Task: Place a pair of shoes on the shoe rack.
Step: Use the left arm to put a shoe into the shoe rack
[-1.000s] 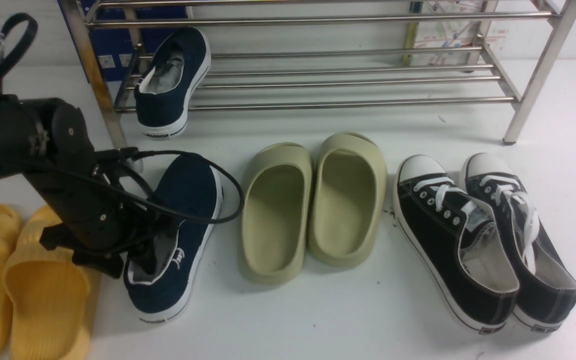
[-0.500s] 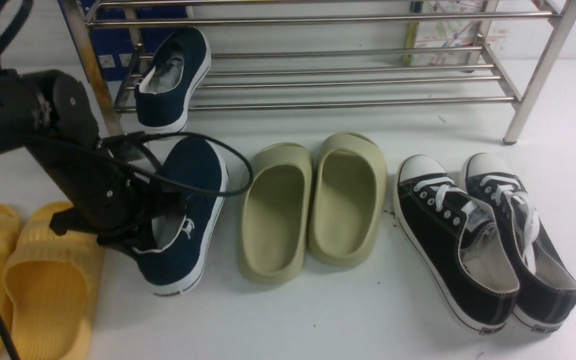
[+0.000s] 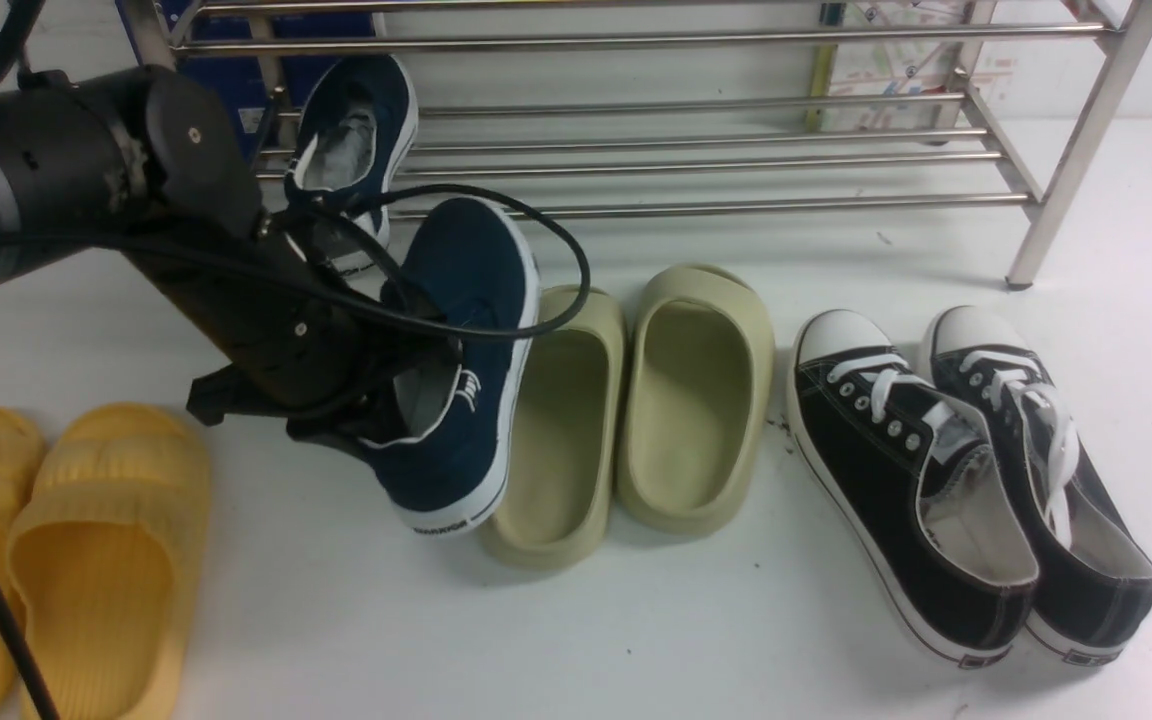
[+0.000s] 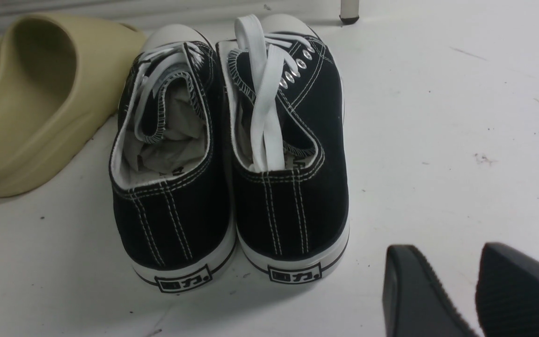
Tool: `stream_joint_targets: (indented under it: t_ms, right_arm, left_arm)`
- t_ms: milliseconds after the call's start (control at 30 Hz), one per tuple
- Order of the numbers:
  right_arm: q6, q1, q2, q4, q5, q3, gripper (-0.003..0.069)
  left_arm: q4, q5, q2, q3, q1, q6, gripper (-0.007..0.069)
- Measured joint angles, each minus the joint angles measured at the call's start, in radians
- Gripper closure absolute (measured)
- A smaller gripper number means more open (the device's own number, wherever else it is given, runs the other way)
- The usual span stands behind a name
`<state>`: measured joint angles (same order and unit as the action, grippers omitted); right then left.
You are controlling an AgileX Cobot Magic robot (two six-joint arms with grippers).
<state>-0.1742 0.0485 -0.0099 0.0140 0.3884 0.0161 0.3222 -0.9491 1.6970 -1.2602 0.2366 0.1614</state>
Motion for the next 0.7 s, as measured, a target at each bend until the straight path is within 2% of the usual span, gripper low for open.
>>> stream_joint_targets:
  t_ms: [333,433,700]
  right_arm:
    - [0.000,0.000,0.000,0.000,0.000,0.000,0.0412]
    - [0.000,0.000,0.000,0.000,0.000,0.000,0.0412]
    - [0.000,0.000,0.000,0.000,0.000,0.000,0.0412]
  left_arm:
    - [0.025,0.188,0.001,-0.004,-0.001,-0.020,0.0623]
    - [0.025,0.178,0.016,-0.035,-0.001,-0.020,0.0623]
    - [0.008,0.050,0.201,-0.317,-0.001,-0.011,0.0623]
